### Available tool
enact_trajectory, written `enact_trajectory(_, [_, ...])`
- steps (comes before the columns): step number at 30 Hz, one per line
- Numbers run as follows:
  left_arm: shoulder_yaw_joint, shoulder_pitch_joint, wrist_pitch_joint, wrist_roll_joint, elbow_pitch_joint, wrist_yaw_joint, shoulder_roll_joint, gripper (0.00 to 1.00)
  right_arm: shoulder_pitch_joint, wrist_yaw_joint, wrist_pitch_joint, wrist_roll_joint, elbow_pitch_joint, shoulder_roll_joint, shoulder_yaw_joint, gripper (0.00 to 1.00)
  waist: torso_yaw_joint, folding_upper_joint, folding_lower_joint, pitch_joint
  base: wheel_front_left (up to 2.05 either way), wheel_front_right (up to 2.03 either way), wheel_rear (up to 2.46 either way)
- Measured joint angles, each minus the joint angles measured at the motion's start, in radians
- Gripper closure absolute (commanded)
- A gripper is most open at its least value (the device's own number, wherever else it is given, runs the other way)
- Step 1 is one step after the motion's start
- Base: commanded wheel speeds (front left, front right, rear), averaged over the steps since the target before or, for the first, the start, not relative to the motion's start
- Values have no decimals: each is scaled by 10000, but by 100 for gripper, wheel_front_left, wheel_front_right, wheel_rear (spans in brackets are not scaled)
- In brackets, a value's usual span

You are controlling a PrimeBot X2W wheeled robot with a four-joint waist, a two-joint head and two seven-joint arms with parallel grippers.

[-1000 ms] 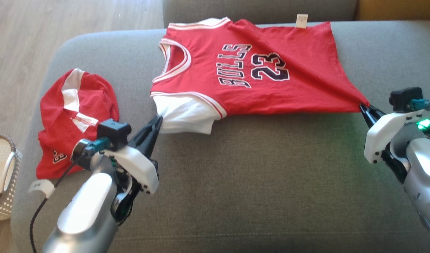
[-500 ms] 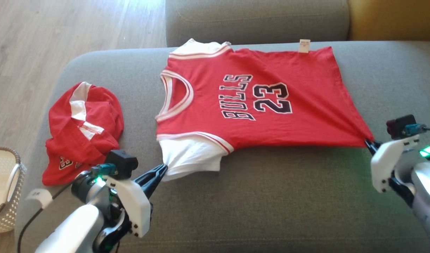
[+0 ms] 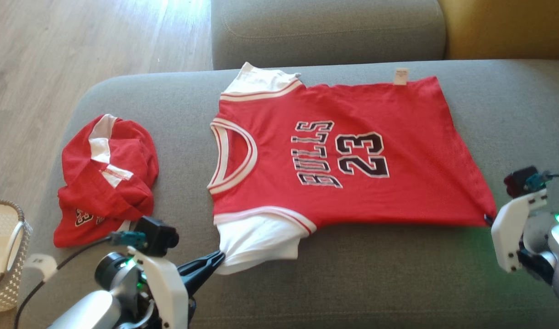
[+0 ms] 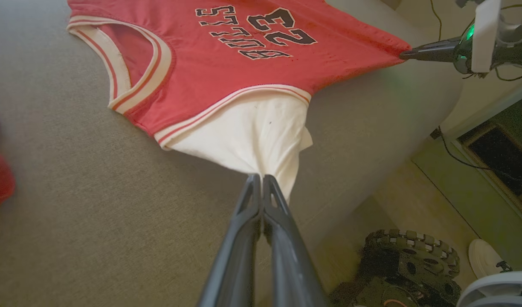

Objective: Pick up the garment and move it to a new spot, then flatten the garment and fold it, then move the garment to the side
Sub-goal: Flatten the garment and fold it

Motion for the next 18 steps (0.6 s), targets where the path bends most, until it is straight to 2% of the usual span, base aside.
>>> enact_trajectory(6, [2, 156, 84, -255, -276, 0, 366, 100, 602, 0, 2050, 1509, -1361, -669, 709, 100, 25, 0, 0, -114, 0, 0, 0])
enact_trajectory(9, [-198, 229, 226, -437, -554, 0, 499, 100, 796, 0, 2932, 2050, -2173, -1204, 1041, 100, 25, 0, 0, -203, 0, 0, 0])
enact_trajectory(18, [-608, 606, 1114, -1440, -1210, 0, 1139, 100, 1328, 0, 5062, 3822, -4011, -2380, 1080, 100, 19, 0, 0, -434, 0, 0, 0])
